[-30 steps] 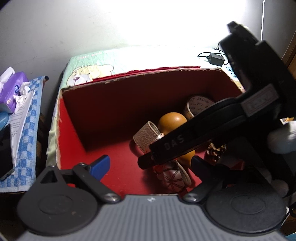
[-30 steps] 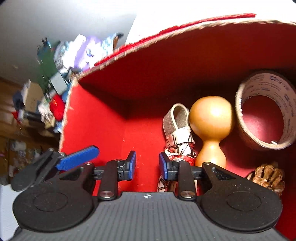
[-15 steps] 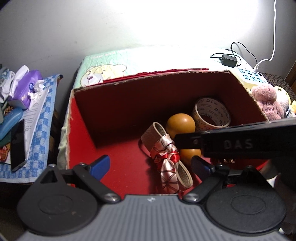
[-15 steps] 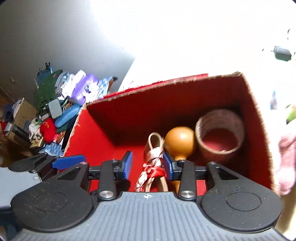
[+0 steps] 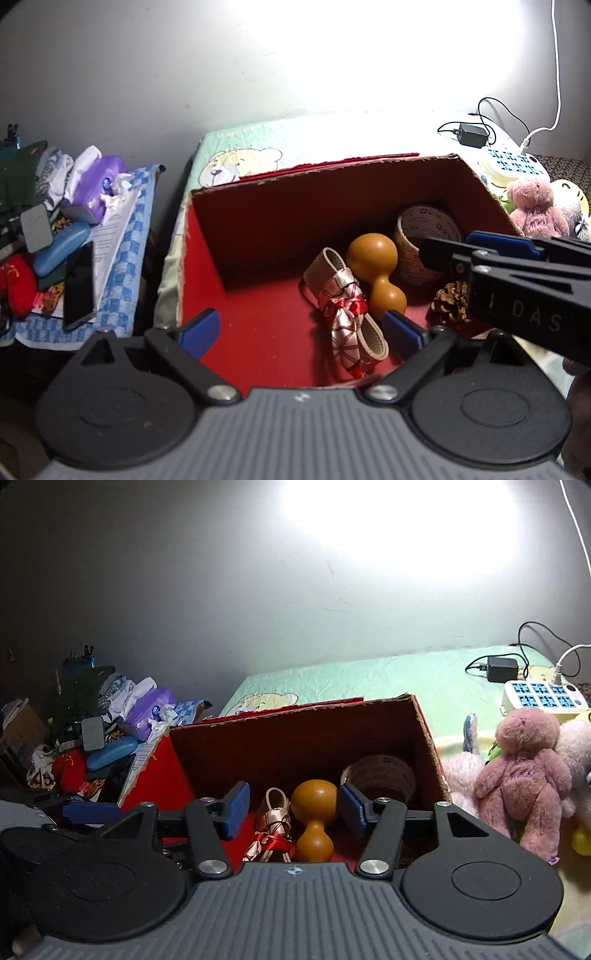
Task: Organize objects
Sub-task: 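Withdraw the right gripper up and out of the red box, then move the right gripper to the red printed gift box and grasp it, then lift the gift box and carry it into the red box, then lower the gift box beside the pouch and open the right gripper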
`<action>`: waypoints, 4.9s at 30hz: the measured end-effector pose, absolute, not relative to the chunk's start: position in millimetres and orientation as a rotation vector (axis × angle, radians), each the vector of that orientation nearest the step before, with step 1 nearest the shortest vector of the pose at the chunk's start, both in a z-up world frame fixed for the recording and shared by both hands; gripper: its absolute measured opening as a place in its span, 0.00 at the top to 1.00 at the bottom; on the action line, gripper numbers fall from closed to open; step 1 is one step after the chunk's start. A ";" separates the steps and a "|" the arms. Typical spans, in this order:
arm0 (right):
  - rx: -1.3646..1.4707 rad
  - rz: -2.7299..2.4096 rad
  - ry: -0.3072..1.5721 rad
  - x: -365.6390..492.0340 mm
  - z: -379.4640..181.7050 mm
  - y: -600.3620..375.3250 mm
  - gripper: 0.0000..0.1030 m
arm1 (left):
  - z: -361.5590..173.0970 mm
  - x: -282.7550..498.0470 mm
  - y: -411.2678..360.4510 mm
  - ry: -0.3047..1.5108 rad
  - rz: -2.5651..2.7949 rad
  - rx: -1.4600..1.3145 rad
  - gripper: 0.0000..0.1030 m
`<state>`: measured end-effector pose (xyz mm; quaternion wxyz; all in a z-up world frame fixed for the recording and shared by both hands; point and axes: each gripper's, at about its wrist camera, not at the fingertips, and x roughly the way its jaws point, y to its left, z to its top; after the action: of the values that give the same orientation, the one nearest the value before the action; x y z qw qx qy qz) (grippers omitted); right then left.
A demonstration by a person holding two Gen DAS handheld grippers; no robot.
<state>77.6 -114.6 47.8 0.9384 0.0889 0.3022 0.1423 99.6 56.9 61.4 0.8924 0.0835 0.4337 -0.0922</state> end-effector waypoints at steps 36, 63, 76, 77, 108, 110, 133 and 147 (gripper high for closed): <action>0.265 0.545 0.879 11.5 18.4 -129.4 0.44 | 23.4 16.7 46.7 1.031 0.029 0.142 0.07; 0.360 0.626 1.208 44.0 -31.9 -89.6 0.44 | -41.2 11.4 70.4 1.224 -0.033 0.104 0.07; 0.460 0.647 1.353 52.0 -52.1 -86.1 0.56 | -48.5 16.4 62.2 1.238 -0.132 0.189 0.20; 0.464 0.643 1.358 51.7 -51.4 -88.7 0.56 | -48.0 16.5 61.2 1.239 -0.142 0.198 0.21; 0.547 0.245 0.924 -20.7 86.0 -291.4 0.56 | 67.3 -4.6 -122.2 0.890 -0.902 0.433 0.23; 0.526 0.281 0.864 -11.2 99.1 -284.7 0.56 | 86.4 -1.0 -121.1 0.827 -0.883 0.416 0.23; 0.352 0.689 1.082 172.4 55.0 -76.2 0.57 | 67.5 138.3 29.5 0.876 -0.297 0.227 0.23; 0.215 0.764 1.237 202.6 13.2 -46.1 0.55 | 20.6 158.2 45.9 1.009 -0.203 0.262 0.18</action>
<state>202.6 -46.1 13.2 0.7419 0.0980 0.5643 0.3487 158.2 45.9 20.6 0.8622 0.1248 0.4812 -0.0969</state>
